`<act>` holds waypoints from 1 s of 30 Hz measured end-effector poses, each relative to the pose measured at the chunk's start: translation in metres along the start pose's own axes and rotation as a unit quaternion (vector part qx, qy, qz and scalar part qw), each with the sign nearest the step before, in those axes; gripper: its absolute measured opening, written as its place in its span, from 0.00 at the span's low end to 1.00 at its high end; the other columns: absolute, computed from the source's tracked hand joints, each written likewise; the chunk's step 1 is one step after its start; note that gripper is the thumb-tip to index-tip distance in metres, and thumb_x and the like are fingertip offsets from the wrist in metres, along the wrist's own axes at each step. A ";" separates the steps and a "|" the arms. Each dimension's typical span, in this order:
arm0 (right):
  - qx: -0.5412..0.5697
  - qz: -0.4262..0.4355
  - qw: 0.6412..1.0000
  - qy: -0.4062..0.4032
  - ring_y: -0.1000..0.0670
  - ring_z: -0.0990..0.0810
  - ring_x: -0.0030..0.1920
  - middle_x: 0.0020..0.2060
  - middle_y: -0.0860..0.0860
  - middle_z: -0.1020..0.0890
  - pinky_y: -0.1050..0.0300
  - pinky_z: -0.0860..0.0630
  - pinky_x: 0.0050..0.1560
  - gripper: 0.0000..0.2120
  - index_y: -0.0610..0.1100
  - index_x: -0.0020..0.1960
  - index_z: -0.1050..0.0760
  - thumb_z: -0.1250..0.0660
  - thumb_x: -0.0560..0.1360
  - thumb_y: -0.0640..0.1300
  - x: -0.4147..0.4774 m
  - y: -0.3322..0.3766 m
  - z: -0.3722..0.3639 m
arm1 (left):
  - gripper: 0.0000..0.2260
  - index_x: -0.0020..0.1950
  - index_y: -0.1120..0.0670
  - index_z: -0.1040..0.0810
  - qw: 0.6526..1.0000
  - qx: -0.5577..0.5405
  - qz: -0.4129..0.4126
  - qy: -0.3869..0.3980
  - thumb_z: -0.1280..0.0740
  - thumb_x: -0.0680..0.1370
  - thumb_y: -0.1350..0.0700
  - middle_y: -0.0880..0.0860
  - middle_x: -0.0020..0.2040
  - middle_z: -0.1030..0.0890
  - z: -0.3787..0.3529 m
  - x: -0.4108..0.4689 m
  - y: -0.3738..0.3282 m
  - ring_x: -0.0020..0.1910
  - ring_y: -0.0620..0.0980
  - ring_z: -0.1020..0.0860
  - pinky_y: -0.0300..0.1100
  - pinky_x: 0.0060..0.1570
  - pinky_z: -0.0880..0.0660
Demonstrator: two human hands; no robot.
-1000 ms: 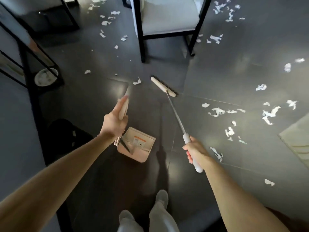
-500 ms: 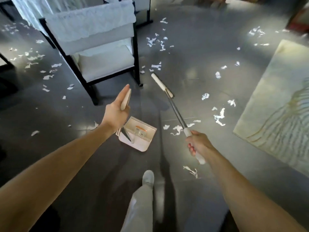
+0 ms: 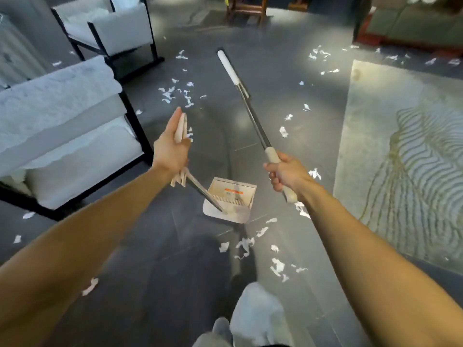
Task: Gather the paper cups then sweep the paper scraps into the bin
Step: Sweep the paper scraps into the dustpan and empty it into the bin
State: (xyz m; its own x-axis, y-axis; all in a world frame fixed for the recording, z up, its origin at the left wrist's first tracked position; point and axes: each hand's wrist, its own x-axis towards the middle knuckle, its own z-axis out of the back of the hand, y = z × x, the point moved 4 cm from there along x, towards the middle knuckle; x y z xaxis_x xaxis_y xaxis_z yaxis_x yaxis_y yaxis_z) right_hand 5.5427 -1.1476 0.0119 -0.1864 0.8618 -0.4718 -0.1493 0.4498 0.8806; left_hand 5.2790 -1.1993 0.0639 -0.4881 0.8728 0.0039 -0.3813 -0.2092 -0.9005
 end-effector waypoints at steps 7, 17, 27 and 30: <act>-0.009 0.028 0.999 -0.016 0.56 0.34 0.19 0.28 0.47 0.31 0.66 0.35 0.19 0.22 0.54 0.65 0.32 0.35 0.76 0.35 0.199 0.084 0.030 | 0.30 0.74 0.35 0.41 1.000 0.010 -0.008 0.027 0.41 0.78 0.62 0.51 0.54 0.23 -0.100 0.208 -0.024 0.28 0.48 0.26 0.42 0.29 0.21; -0.144 0.017 0.989 0.022 0.52 0.32 0.25 0.28 0.49 0.29 0.60 0.35 0.25 0.10 0.42 0.57 0.26 0.34 0.76 0.37 0.543 0.264 0.078 | 0.33 0.74 0.34 0.40 0.997 0.045 0.052 -0.035 0.44 0.75 0.64 0.50 0.61 0.23 -0.211 0.558 -0.075 0.25 0.43 0.25 0.38 0.26 0.26; -0.092 -0.111 0.986 0.084 0.58 0.35 0.14 0.31 0.46 0.32 0.69 0.38 0.17 0.18 0.51 0.62 0.30 0.39 0.78 0.31 0.857 0.396 0.022 | 0.32 0.74 0.35 0.39 0.990 0.039 0.086 -0.109 0.43 0.75 0.63 0.46 0.53 0.23 -0.234 0.886 -0.082 0.28 0.46 0.24 0.37 0.33 0.24; -0.084 -0.126 0.985 0.080 0.58 0.36 0.14 0.31 0.46 0.33 0.70 0.39 0.17 0.19 0.51 0.62 0.30 0.40 0.78 0.31 0.955 0.449 0.005 | 0.34 0.74 0.34 0.39 0.989 0.037 0.106 -0.094 0.45 0.74 0.64 0.51 0.58 0.21 -0.247 0.996 -0.087 0.28 0.49 0.25 0.37 0.29 0.25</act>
State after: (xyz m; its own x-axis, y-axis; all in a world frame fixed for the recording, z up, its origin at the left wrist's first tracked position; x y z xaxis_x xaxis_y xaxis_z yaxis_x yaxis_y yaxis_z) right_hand 5.3022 -0.1217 -0.0427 -0.2708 0.6735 -0.6878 -0.3670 0.5883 0.7206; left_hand 5.0201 -0.2033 0.0391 -0.6982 0.7096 -0.0949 -0.3078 -0.4172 -0.8551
